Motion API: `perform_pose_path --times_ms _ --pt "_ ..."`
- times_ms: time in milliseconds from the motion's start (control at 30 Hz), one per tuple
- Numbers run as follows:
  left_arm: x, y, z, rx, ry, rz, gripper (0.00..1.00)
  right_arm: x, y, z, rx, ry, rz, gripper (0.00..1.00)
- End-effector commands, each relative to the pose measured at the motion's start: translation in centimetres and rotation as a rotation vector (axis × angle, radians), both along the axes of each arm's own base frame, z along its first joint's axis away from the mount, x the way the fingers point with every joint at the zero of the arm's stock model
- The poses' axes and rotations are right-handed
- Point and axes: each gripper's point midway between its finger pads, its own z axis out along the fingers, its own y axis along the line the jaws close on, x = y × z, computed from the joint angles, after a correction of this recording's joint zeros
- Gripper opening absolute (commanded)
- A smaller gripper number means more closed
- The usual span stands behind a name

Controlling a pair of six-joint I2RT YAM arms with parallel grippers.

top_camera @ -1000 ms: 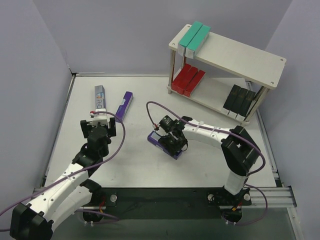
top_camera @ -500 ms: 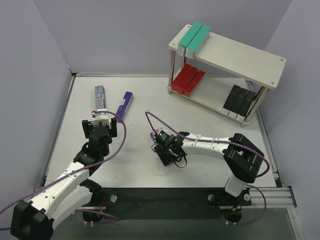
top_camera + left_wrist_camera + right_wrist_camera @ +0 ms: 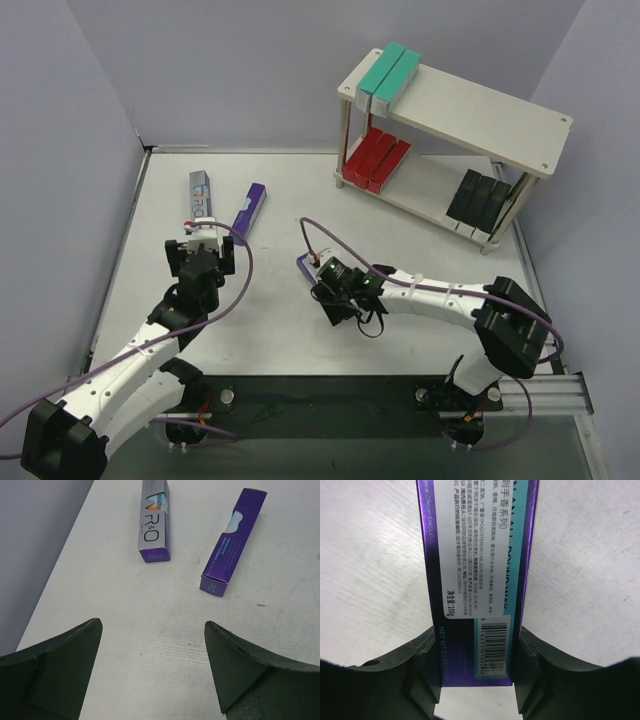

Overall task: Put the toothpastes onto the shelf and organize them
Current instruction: Pick up the toothpaste from the center of the board, then place the toothpaste on the shelf.

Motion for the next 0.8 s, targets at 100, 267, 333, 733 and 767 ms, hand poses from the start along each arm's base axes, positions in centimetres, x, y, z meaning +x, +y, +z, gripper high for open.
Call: perform_pose_path --times_ms 100,267,333,733,767 --pt "0.7 -0.3 2.4 -0.04 -0.058 0.004 0.95 4.0 1.3 12.1 0.375 -0.123 -0.093 0.29" --pt "0.9 -0.5 2.2 -0.041 -0.048 -0.006 0.95 5.9 -0.2 20.6 0.554 -0.198 -0.143 0.29" --pt "0.9 -0.5 2.1 -0.043 -0.046 -0.007 0.95 6.7 -1.9 23.5 0.641 -0.215 -0.205 0.29" --pt "1.2 -1.2 1.9 -0.075 -0.038 -0.04 0.95 10.9 -11.5 37.3 1.082 -0.323 -0.476 0.31" --pt "1.2 -1.2 1.9 -0.077 -0.036 -0.041 0.95 11.9 -13.3 37.7 1.1 -0.347 -0.534 0.31"
